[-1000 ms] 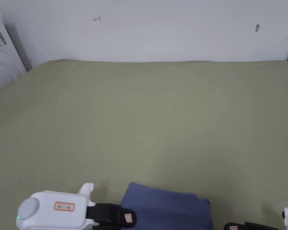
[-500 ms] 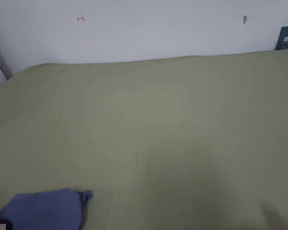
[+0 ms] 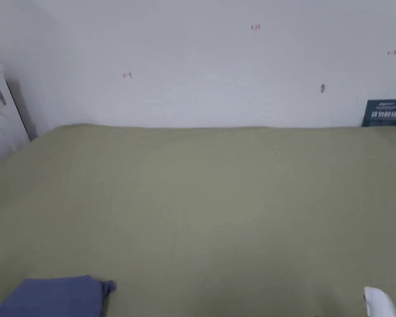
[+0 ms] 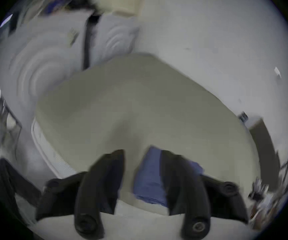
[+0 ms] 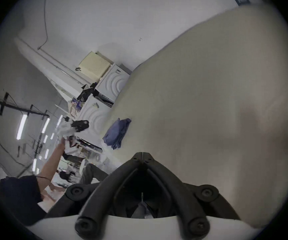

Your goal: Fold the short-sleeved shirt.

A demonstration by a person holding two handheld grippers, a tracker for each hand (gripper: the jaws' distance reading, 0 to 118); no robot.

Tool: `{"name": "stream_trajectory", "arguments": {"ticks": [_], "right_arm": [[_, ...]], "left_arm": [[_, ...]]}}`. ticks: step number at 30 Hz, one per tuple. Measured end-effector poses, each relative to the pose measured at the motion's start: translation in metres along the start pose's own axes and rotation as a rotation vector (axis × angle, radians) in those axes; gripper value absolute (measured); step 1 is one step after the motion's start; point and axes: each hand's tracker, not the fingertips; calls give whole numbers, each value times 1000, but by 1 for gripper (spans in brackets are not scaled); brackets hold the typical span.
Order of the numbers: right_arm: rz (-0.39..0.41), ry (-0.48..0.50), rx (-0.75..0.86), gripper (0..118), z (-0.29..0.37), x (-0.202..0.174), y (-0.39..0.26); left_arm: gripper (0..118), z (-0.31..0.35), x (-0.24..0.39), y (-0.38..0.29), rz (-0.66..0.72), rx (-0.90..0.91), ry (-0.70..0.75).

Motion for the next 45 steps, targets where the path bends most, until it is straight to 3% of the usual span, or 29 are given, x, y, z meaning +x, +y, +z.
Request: {"name": "stream_trajectory", "arguments": {"ticks": [2,5,12,16,21,27,32,38,39,41,42,45], "right_arm": [[41,-35,34,1,16,-11,7],[129,-125,90,1,42,-31,12],[346,-500,219,1,87,-77,5],[394,-654,357,1,111,-96,2],[405,-850,594,1,143,-137,5],[539,-972,717,1,150,-164,0],[485,-919,713,1,135,-159,-5],[508,-910,706,2,127,-159,-7],[519,-910,702,17,127,-161,-6],[535,-936,701,80,127,-164,-3],[540,-958,698,84,127,-166,-2],[563,-900,791,84,132,-173,-5]], "left_arm": [[0,-2,47,-27,-132,44,-77],[0,-7,125,-75,-223,95,-182],[0,14,281,-162,-214,171,-349],[0,65,355,-173,-296,264,-333],[0,100,390,-166,-417,457,-224],[0,128,388,-176,-374,568,-113],[0,119,381,-182,-335,546,-111],[0,117,378,-180,-336,530,-156],[22,118,379,-178,-342,527,-161],[92,120,382,-176,-353,522,-173],[118,118,380,-175,-351,520,-181],[118,123,382,-181,-338,621,-169]]}}
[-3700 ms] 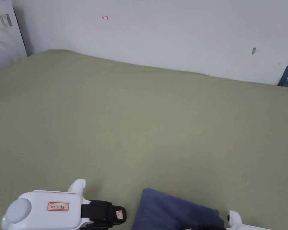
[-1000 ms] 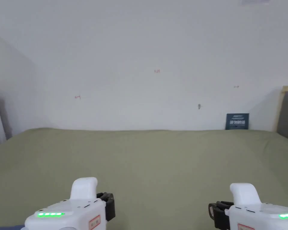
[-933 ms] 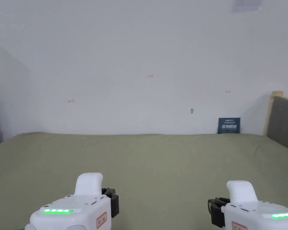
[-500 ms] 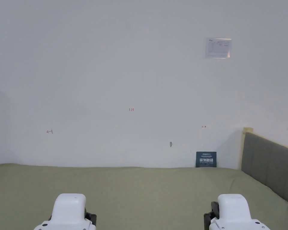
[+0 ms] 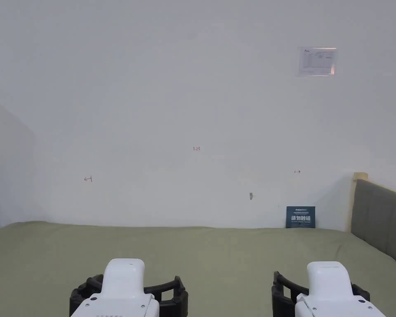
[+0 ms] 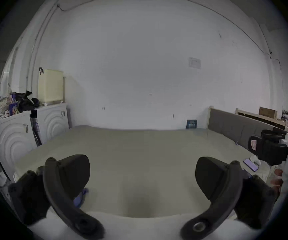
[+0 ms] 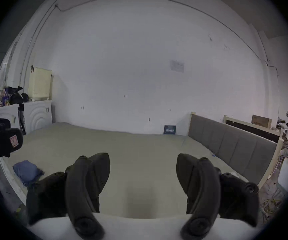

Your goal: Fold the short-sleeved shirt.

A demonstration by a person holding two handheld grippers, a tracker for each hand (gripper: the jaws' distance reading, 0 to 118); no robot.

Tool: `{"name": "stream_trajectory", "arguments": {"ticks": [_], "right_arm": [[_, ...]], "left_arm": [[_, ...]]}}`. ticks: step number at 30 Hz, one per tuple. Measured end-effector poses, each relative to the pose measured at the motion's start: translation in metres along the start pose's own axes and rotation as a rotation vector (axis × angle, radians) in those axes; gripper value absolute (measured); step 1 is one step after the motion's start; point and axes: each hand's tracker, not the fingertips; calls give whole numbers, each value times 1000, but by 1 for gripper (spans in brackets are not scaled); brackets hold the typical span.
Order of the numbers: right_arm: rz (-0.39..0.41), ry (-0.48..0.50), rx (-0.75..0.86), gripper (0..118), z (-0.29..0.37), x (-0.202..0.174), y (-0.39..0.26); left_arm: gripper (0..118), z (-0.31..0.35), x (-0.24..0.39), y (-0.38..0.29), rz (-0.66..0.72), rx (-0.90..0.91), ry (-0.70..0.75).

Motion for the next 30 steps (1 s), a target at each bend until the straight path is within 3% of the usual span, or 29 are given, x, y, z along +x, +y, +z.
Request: {"name": "stream_trajectory", "arguments": {"ticks": [9,14,18,20,24,26,28,30], "right_arm": [[-67,24,-4,84,1,6,10],[-43,5,51,84,4,7,14],[-133,145,60,84,3,17,11],[-128,160,28,84,3,19,10],[-89,63,7,84,8,13,9],[-74,63,-55,84,8,10,12],[-94,95,-93,84,7,12,15],[-162,137,-69,84,10,17,16]], "left_arm": [[118,-1,-3,6,-5,-27,-24],[118,0,-1,13,-12,-9,-5],[118,1,-1,18,11,27,-15],[118,0,0,17,5,42,-19],[118,-6,-2,16,33,11,-22],[118,-10,-5,15,58,-5,-30],[118,-14,-5,13,65,-23,-39],[118,-19,-6,12,69,-39,-42]]}}
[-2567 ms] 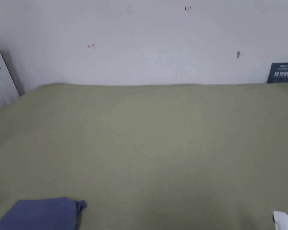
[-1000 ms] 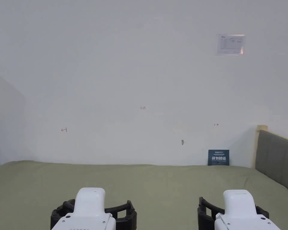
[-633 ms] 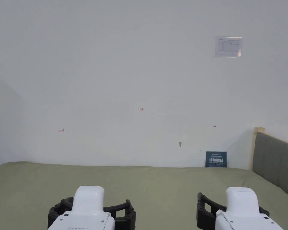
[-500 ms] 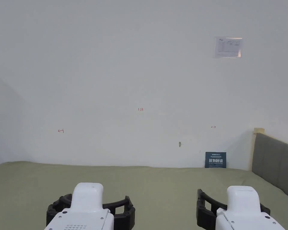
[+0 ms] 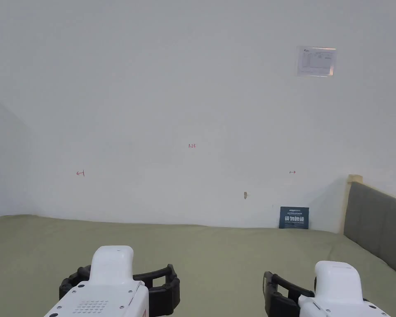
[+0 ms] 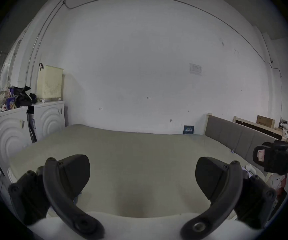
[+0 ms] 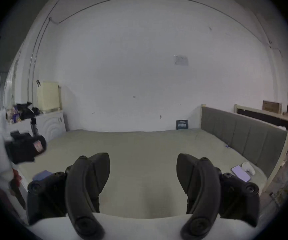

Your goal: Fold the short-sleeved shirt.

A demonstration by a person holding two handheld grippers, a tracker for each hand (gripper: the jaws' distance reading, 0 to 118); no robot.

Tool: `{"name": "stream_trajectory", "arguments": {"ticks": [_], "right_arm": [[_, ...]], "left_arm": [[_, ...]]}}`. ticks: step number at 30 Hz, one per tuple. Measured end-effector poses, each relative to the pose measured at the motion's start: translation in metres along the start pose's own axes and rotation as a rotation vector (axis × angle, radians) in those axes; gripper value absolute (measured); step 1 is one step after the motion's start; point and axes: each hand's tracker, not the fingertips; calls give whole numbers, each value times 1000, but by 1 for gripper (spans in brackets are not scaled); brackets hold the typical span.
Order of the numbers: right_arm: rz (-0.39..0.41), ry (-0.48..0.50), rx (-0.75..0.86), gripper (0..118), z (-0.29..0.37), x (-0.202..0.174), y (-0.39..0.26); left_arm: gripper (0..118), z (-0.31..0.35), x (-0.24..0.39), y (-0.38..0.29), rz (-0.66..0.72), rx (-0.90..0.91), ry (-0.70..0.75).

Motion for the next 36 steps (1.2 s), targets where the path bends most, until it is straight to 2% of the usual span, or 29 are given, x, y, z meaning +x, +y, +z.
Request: {"name": "stream_trajectory", "arguments": {"ticks": [2,11,18,22,27,36], "right_arm": [[-41,29,19,84,4,4,4],[-7,31,-9,83,3,7,24],[-45,16,-32,83,-6,13,27],[-37,-23,-32,83,-9,14,29],[-69,22,-27,83,-7,18,33],[-48,6,-16,83,-12,16,31]], "left_arm": [[118,0,0,0,10,-8,-1],[118,-2,-1,10,24,-5,-10],[118,-1,1,14,-3,-10,-25],[118,-5,1,11,-16,-41,-28],[118,-9,0,6,-16,-68,-29],[118,-6,2,10,-26,-56,-24]]}}
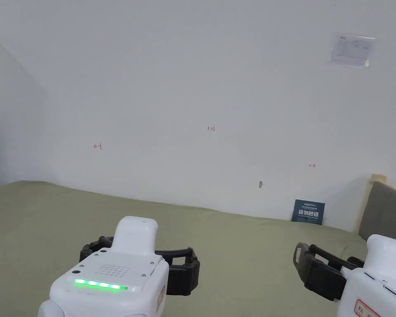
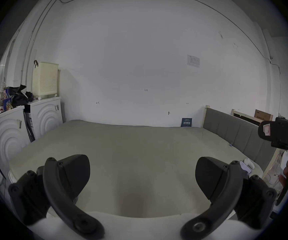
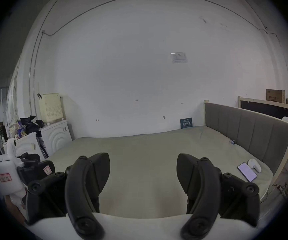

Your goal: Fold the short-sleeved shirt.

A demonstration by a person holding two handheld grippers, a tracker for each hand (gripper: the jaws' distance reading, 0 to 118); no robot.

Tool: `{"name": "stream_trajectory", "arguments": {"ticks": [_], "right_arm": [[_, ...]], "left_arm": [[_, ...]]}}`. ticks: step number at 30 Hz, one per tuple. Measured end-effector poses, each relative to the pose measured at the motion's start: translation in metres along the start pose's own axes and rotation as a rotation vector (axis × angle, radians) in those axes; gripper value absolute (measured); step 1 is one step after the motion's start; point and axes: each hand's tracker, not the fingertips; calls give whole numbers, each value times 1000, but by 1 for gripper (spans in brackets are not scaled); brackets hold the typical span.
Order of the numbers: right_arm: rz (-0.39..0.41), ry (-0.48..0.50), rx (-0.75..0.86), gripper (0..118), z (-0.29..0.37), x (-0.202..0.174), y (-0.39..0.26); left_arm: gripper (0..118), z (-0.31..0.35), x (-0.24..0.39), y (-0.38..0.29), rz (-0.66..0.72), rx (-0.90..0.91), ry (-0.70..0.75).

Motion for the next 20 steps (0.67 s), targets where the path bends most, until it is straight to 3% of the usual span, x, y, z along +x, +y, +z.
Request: {"name": "stream_trajectory", "arguments": {"ticks": [13,20], "right_arm": [[34,-78,-25,83,-6,-8,-3],[-25,6,-74,83,-10,-9,-17]], "left_arm": [[118,9,-4,9,23,42,22],[118,5,-4,3,25,28,17]]}}
